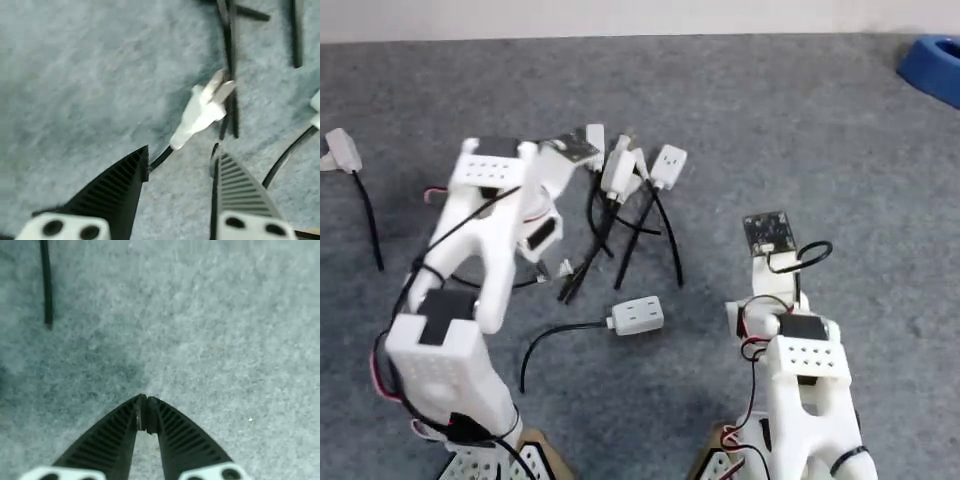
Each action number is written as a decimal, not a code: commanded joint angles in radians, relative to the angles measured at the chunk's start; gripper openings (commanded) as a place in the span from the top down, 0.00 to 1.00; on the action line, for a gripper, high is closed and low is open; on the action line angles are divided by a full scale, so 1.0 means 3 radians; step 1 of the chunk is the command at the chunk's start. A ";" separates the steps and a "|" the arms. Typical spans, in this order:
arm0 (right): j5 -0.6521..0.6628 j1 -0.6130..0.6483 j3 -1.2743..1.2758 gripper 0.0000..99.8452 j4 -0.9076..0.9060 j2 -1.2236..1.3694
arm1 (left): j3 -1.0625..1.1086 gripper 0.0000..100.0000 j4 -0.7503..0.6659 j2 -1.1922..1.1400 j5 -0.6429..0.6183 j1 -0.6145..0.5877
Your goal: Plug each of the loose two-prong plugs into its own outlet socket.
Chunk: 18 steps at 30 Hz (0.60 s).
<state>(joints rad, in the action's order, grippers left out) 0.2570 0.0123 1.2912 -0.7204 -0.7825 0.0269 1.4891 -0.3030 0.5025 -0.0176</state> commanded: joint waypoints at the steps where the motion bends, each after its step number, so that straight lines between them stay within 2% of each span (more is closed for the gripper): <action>1: 0.0041 -0.0033 0.0054 0.99 0.0156 -0.0038 | -0.0136 0.77 0.0026 -0.0074 0.0031 0.0222; 13: 0.0046 -0.0033 0.0069 0.99 0.0166 -0.0038 | -0.0136 0.77 -0.0363 -0.0708 0.0010 0.0248; 18: 0.0046 -0.0018 0.0074 0.99 0.0171 -0.0038 | -0.0136 0.87 -0.0496 -0.0872 0.0020 0.0248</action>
<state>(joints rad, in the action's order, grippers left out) 0.2570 0.0138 1.3172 -0.6866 -0.7825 0.0084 1.3909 -0.5363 0.5040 0.0453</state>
